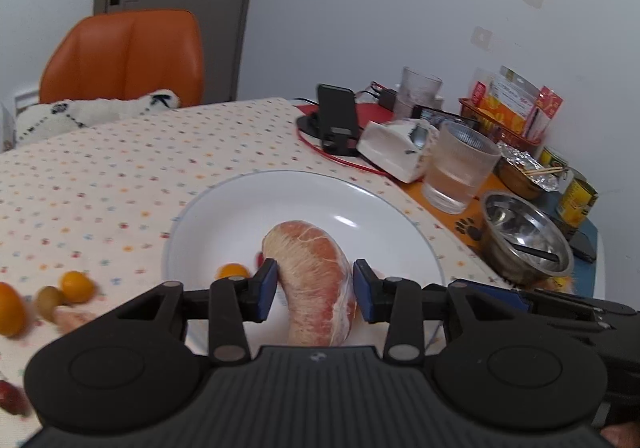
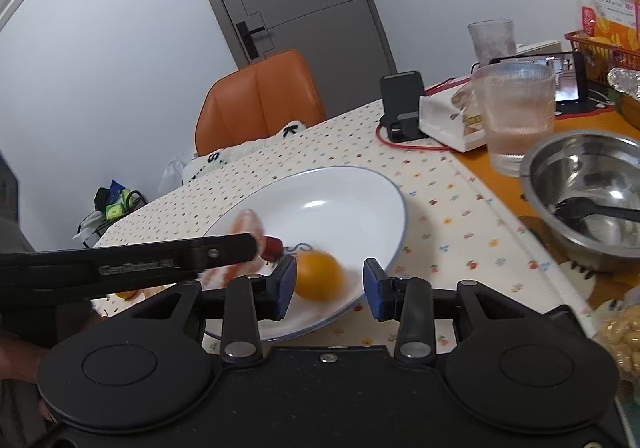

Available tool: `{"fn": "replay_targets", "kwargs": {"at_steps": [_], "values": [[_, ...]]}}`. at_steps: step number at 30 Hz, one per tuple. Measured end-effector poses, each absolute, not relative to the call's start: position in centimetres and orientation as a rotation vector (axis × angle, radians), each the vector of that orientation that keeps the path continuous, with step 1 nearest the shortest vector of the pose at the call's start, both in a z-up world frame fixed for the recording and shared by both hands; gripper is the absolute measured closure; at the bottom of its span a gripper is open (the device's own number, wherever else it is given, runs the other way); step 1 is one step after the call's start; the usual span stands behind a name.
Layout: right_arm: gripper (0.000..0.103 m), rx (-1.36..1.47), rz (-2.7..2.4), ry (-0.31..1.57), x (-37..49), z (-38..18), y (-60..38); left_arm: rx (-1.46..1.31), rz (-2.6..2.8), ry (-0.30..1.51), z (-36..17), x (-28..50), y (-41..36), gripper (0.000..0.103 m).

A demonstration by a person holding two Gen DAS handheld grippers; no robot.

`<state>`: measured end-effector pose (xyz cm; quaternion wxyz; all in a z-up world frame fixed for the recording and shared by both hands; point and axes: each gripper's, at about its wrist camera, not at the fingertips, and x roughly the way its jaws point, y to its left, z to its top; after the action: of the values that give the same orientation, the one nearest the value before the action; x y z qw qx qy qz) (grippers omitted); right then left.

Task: Organize fruits
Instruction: 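Lower the orange and pomelo segment onto the plate and open both tools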

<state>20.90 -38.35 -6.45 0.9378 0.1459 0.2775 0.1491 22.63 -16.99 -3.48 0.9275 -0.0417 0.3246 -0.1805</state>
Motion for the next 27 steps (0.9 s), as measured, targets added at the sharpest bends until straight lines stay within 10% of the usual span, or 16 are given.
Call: {"fn": "replay_targets", "kwargs": {"at_steps": [13,27], "values": [[0.051,0.311,0.306,0.582,20.4,-6.8,-38.2,-0.063,-0.332,0.688,-3.1,21.9,-16.7,0.046],[0.0,0.279,0.26,0.52,19.7,-5.6,-35.5,-0.091,-0.222,0.644,-1.7,19.4,-11.3,0.017]]}}
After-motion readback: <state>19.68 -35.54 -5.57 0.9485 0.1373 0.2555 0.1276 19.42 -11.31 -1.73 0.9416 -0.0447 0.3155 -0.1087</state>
